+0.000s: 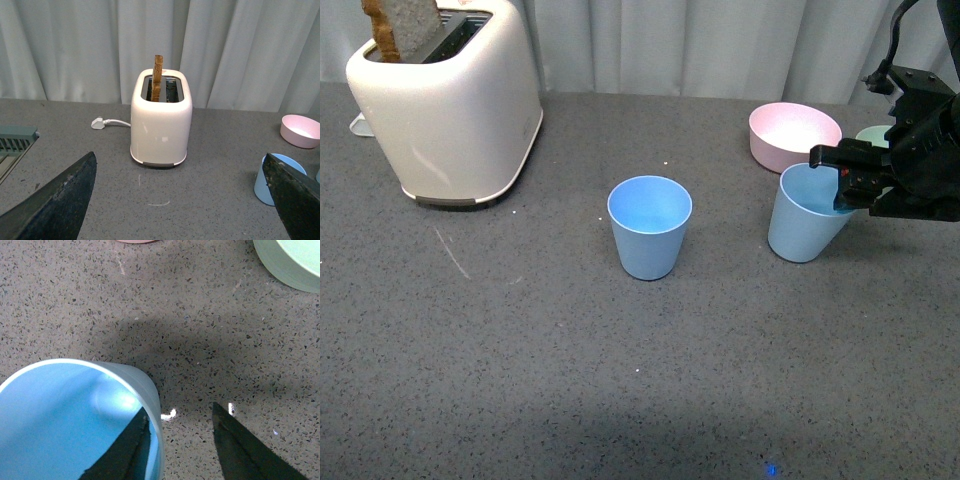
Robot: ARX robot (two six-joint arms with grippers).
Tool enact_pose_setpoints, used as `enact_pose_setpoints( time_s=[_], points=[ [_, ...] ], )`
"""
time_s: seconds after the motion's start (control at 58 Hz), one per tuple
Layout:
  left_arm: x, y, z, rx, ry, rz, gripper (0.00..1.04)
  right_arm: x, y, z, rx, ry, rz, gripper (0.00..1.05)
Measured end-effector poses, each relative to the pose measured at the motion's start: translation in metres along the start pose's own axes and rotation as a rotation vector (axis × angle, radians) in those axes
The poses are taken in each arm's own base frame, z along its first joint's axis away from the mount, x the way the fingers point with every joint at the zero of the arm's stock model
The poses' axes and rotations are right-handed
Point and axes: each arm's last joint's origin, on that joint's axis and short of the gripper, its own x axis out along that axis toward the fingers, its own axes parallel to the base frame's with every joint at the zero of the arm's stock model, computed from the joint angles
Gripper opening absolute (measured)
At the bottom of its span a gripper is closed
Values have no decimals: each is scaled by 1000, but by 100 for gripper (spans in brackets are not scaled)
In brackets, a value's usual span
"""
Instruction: Stack blue cups with both arms
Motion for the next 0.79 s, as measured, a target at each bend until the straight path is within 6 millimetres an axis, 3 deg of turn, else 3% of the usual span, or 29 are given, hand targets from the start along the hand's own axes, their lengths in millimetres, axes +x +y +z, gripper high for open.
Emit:
enact_pose_setpoints(
  time_s=[0.121,0.224,0.397,0.569,0.707,0.793],
  points=[
    [0,0,0,0,0,0,98,0,1,0,13,9,8,13],
    [0,0,0,0,0,0,98,-1,2,1,29,19,28,1],
    [0,0,0,0,0,0,98,-8,3,4,48,21,64,1],
    [0,0,0,0,0,0,98,-33,11,16,48,0,152,1],
    [0,0,0,0,0,0,98,-72,37,33,7,-26,279,1],
    [0,0,0,0,0,0,98,-81,59,29,-39,10,335,1]
  ],
)
